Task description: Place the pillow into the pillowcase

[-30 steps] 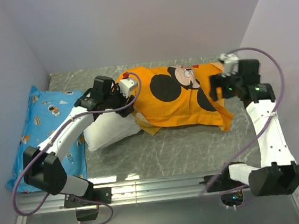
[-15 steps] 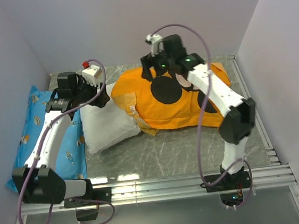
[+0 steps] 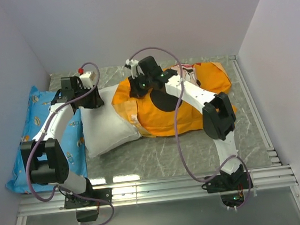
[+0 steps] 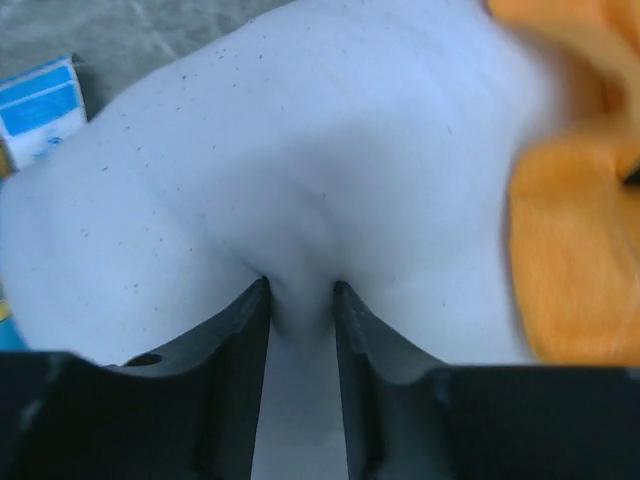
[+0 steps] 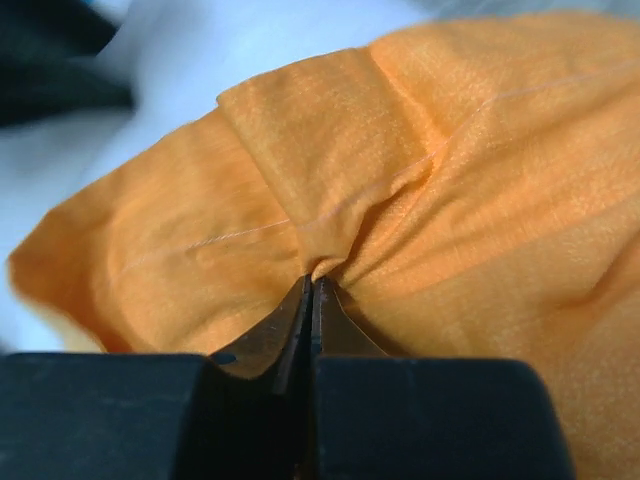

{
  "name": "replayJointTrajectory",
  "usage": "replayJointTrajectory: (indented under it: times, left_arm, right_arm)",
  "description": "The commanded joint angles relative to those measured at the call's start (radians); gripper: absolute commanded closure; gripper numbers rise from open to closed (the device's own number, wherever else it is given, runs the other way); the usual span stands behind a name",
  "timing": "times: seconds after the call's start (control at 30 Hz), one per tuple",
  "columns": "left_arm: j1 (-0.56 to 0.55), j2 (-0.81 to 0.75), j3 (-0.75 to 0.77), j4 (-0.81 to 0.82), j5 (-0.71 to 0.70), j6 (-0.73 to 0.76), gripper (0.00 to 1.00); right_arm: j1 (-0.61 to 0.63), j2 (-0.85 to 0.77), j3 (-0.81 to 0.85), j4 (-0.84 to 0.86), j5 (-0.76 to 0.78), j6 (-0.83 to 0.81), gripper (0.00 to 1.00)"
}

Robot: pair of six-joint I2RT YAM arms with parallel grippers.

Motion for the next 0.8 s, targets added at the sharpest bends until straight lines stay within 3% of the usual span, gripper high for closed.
replayJointTrajectory:
  times: [0.0,0.07,0.2,0.33,0.5,0.57,0.63,0.73,0.77]
  left_arm:
    - [-0.005,0.028,-0.014,0.076,0.152,-0.066,0.65]
    - [-0.008,0.028,-0.040,0.138,0.271,-0.128,0.80]
    - [-0.026,-0.076,-0.153,0.347,0.416,-0.305,1.00]
    - [-0.082,-0.162,-0.262,0.464,0.446,-0.425,1.00]
    - [-0.095,-0.229,-0.370,0.472,0.462,-0.505,1.00]
    - [-0.097,-0.257,-0.403,0.458,0.453,-0.509,1.00]
    - [-0.097,-0.268,-0.426,0.442,0.463,-0.502,1.00]
    - [-0.097,-0.277,-0.434,0.397,0.453,-0.456,1.00]
    - [-0.097,-0.276,-0.431,0.389,0.448,-0.443,1.00]
  right_arm:
    - [0.097,-0.221,-0.186,0.055,-0.273,0.008,1.00]
    - [0.149,-0.296,-0.234,0.075,-0.329,-0.041,1.00]
    - [0.221,-0.255,-0.211,-0.012,-0.462,-0.104,1.00]
    - [0.183,-0.203,-0.220,-0.028,-0.477,-0.102,1.00]
    - [0.164,-0.324,-0.461,0.012,-0.430,-0.114,1.00]
    - [0.105,-0.374,-0.457,-0.028,-0.388,-0.119,0.81]
    - [0.046,-0.403,-0.400,-0.108,-0.406,-0.090,0.45]
    - [-0.098,-0.448,-0.290,-0.106,-0.400,0.017,0.17]
    - [-0.145,-0.457,-0.265,-0.092,-0.312,0.043,0.17]
